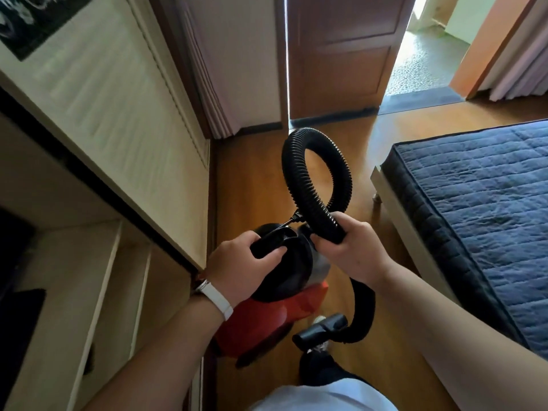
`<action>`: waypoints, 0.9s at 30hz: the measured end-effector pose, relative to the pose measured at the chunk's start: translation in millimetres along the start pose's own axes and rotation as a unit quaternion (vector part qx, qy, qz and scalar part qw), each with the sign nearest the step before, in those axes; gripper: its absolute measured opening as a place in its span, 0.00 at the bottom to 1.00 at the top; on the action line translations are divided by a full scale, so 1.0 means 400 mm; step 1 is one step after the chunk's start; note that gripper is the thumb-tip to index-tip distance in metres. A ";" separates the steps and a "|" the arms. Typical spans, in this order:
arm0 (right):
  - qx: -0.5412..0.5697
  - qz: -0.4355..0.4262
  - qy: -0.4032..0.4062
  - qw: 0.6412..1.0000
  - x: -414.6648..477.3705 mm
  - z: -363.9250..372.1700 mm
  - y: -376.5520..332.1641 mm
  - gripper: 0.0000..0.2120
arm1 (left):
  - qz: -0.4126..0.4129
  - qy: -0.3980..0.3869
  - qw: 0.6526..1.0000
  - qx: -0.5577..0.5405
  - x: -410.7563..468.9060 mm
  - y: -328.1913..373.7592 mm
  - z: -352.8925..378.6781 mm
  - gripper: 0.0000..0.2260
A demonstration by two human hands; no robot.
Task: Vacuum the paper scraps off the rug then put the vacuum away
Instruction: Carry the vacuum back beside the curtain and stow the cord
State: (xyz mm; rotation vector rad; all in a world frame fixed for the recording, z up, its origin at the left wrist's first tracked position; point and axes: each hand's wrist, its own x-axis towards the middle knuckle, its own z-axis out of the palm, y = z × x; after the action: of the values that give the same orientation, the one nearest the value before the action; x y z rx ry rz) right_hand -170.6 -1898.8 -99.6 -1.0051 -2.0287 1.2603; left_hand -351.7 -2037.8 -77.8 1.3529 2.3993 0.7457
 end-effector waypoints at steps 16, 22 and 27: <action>-0.016 -0.030 0.021 0.999 0.591 -0.189 0.062 0.14 | 0.015 0.010 0.999 0.026 0.629 0.178 0.038 0.15; -0.041 -0.020 0.043 0.998 0.810 -0.201 0.096 0.15 | 0.027 -0.007 1.000 0.011 0.874 0.170 0.065 0.15; -0.085 0.016 0.071 0.994 1.034 -0.198 0.139 0.10 | 0.063 -0.042 0.997 -0.012 1.147 0.125 0.107 0.16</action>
State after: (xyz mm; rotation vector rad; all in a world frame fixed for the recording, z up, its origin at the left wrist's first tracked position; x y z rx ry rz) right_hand -330.6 -1505.2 -92.4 -1.1742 -2.0424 1.0149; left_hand -533.7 -1611.6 -83.2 1.5052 2.2506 0.7323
